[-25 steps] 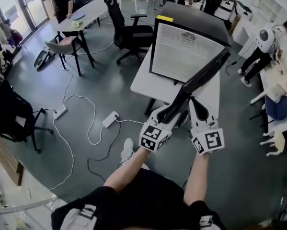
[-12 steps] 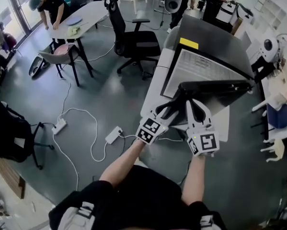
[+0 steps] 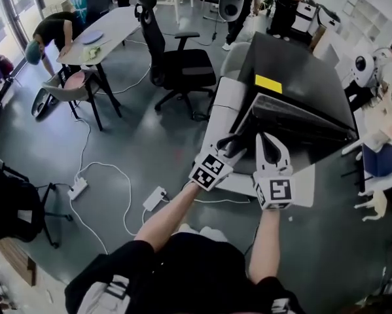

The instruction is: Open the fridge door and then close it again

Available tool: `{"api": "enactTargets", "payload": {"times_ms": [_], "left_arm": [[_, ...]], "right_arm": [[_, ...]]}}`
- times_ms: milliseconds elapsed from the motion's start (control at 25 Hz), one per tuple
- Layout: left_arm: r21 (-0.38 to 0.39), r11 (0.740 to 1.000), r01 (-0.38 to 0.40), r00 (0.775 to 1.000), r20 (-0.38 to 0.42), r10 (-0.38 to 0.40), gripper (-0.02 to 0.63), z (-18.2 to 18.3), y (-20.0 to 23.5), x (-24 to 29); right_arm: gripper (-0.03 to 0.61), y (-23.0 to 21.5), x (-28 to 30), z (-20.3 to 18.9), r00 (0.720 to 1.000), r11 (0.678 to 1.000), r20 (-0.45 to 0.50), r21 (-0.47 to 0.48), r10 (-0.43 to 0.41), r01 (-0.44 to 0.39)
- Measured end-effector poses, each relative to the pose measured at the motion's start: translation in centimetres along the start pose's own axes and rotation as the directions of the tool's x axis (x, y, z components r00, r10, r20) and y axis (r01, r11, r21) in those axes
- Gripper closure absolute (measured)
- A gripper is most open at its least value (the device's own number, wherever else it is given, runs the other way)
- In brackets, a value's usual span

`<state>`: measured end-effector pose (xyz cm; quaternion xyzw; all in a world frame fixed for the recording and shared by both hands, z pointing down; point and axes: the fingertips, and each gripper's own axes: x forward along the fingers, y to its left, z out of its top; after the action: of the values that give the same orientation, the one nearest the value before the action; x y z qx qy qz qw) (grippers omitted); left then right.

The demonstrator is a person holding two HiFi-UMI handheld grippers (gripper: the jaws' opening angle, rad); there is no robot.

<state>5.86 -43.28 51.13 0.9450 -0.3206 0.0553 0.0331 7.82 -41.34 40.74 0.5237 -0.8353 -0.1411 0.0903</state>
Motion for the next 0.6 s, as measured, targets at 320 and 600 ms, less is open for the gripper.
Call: {"api": "enactTargets", "payload": {"times_ms": [320, 600], "left_arm": [[-0.003, 0.999, 0.047, 0.998, -0.039, -0.047, 0.433, 0.4, 2.5, 2.6], [-0.050, 0.999, 0.004, 1.000, -0.017, -0.005, 0.430, 0.4, 4.4, 3.5]], "right_arm": [[0.584, -1.6, 3.0, -0.3, 0.996, 0.998, 0.082, 0.057, -0.040, 0.035], [0.584, -1.9, 4.9, -0.6, 0.997, 0.995, 0.054, 0.078, -0.058, 0.054]]}}
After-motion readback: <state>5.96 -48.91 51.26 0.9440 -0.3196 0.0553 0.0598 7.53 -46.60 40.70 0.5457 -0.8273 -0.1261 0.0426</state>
